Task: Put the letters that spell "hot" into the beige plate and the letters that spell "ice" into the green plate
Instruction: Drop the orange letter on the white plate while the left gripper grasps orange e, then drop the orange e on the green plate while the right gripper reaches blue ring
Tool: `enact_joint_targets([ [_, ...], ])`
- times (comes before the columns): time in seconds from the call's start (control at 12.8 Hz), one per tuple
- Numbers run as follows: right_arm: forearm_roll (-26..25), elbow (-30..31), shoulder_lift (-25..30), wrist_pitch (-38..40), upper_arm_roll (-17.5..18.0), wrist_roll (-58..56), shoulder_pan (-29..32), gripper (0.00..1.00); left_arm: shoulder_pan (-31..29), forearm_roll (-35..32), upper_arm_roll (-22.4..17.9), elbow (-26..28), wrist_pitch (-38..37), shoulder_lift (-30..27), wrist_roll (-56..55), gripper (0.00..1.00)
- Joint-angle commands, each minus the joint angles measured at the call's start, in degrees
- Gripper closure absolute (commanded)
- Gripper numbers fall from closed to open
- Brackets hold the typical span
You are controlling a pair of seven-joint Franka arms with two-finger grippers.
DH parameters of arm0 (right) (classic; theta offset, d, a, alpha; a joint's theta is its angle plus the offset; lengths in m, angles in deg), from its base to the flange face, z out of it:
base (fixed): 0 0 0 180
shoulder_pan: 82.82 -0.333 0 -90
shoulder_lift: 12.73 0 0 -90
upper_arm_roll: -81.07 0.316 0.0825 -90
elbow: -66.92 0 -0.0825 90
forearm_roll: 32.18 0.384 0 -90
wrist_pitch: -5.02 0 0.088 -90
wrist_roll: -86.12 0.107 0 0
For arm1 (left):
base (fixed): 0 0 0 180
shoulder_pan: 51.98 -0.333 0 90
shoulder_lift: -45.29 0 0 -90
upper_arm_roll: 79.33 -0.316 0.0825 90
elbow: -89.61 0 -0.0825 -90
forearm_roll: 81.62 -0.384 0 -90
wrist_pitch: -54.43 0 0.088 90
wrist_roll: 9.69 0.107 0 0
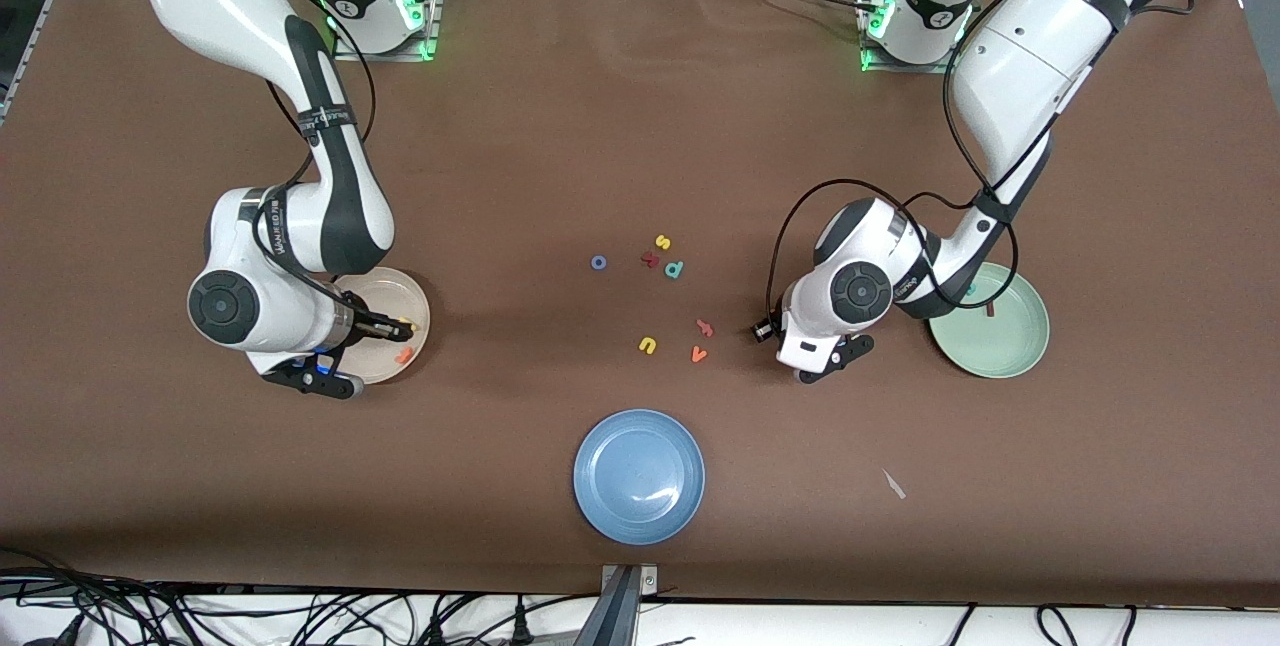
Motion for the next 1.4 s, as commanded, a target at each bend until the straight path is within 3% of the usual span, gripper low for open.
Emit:
enact_joint_targets([
  [0.0, 1.4, 1.2, 1.2, 0.5, 0.4, -0.6, 0.3, 0.1, 0.6, 0.5, -0.6, -1.0, -0.1, 0.7, -0.3, 0.85],
  [0.16, 2.8, 1.1, 1.4, 0.5, 1.0, 2.3, 0.1, 0.1, -0.2, 0.3, -0.5, -1.0, -0.2, 0.3, 0.5, 1.0],
  [0.55, 4.9, 2.5, 0.6, -5.4, 1.2, 21.1, -9.4, 0.1, -1.0, 0.3, -0.4, -1.0, -1.3, -0.9, 1.2, 1.0],
  [1.09, 4.8, 3.8, -3.3, -16.5, 1.1, 47.0, -21.3, 0.1, -13.9, 4.1, 0.4, -1.0, -27.8, -11.6, 33.3, 1.0],
  [1.33, 4.8, 3.8, -5.6, -21.1, 1.1, 56.6, -26.7, 0.1, -21.7, 1.2, 0.1, 0.0, -28.0, -11.5, 47.3, 1.0],
])
